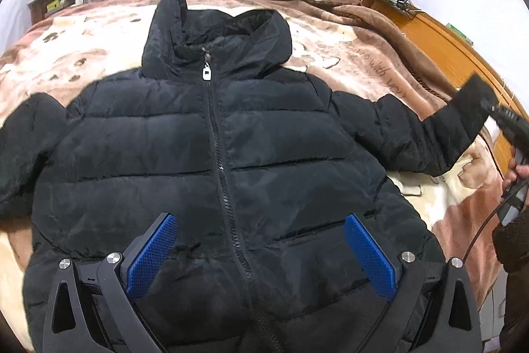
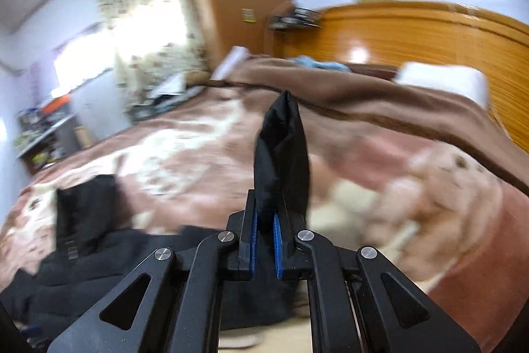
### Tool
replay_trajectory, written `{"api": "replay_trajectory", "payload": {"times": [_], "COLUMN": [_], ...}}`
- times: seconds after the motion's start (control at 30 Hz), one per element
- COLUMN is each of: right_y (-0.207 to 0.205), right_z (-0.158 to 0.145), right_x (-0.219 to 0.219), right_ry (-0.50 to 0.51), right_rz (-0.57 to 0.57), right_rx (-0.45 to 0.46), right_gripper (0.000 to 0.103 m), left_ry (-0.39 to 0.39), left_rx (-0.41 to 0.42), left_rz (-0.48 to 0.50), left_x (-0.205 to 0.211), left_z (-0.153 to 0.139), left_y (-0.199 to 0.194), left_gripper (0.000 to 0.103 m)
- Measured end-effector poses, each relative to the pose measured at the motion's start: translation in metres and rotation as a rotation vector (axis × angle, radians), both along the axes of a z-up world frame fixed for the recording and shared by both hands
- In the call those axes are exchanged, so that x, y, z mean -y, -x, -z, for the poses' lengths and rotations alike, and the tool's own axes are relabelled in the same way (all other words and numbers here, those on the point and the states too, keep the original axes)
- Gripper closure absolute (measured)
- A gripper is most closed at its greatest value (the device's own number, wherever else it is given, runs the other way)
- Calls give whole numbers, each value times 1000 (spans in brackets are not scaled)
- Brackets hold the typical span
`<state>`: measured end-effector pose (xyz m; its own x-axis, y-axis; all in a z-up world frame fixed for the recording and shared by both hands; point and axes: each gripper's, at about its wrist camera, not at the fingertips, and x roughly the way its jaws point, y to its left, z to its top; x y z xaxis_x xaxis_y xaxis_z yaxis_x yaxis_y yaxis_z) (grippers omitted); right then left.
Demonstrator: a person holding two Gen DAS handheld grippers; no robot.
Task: Fold large clothes
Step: 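Fold the held sleeve across the jacket body with the right tool, then release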
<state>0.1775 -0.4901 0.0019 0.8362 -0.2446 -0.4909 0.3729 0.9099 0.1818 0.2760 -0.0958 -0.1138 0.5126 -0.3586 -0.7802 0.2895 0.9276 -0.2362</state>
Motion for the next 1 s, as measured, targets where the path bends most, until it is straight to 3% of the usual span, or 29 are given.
{"api": "replay_trajectory", "payload": {"times": [0.17,0.33,0.6,0.87,1.0], "right_y": [-19,-36,-57,-61,-66], "right_z": [-21,-19,9,39,57], "right_x": [-64,-129,-215,-281,-309], "right_ry": [6,54,59,-23,-76], "right_rz": [-177,-327,-492,-617,-672], "right_rx": [34,31,-11,-61,-109], "right_gripper": [95,95,95,95,95], "left_ry": [1,0,15,33,81], "left_rx": [24,59,59,57,32], "left_rz": [-26,-65,-114,-208,-239], "left_x": [-16,-38,-79,-119,-140], "left_z": [-14,-27,-35,-36,-35], "left_y": [2,4,6,10,10], "left_gripper": [0,0,0,0,0]}}
